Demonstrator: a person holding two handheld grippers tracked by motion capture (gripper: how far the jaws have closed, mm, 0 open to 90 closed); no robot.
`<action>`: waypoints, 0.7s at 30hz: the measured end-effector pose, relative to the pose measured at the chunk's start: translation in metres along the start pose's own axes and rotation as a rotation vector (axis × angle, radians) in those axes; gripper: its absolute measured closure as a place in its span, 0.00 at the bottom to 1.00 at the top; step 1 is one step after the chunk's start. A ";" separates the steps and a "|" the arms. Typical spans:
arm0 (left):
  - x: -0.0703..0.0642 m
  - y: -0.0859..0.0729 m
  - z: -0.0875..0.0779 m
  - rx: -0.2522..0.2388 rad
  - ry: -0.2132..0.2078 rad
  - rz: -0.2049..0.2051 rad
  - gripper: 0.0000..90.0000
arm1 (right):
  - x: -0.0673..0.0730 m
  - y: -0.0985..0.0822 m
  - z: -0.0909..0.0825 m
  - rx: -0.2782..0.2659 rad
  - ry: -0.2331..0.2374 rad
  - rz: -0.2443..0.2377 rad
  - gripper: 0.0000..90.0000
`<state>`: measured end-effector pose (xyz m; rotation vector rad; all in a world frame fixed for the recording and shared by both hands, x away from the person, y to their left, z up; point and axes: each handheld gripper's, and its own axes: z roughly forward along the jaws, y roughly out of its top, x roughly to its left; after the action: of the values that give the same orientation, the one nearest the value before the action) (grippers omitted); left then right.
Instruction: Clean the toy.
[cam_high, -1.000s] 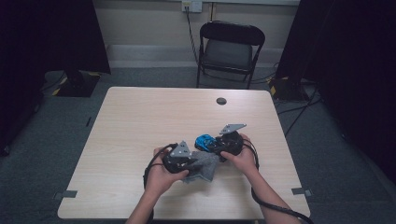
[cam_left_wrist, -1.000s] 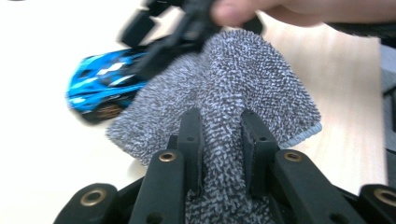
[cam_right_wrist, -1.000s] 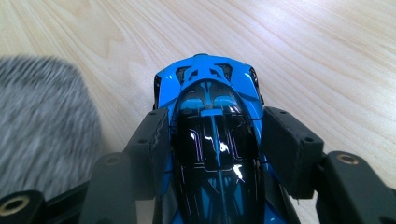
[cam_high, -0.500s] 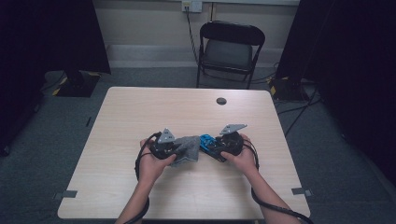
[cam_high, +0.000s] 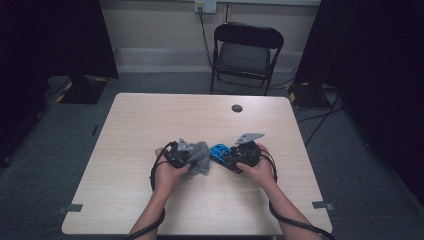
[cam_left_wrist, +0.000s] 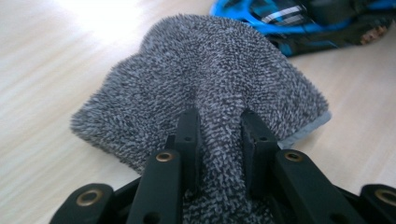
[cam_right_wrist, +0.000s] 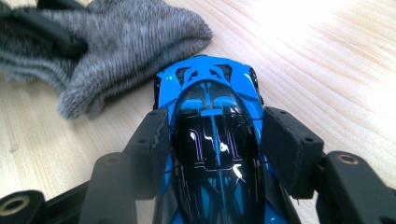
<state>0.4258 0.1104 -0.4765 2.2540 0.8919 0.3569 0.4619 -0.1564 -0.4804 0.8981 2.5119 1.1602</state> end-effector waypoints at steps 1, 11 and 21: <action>-0.002 0.001 0.001 0.020 -0.003 0.020 0.80 | 0.000 0.000 0.000 0.000 0.000 0.000 0.47; -0.019 0.006 0.004 0.054 -0.061 0.043 0.81 | 0.000 -0.001 0.000 -0.003 -0.002 -0.001 0.47; -0.034 0.007 0.005 0.057 -0.126 0.053 0.81 | 0.000 -0.001 0.000 -0.005 -0.003 0.001 0.47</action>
<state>0.4068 0.0805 -0.4755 2.3275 0.7874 0.2124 0.4612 -0.1568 -0.4809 0.8991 2.5059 1.1642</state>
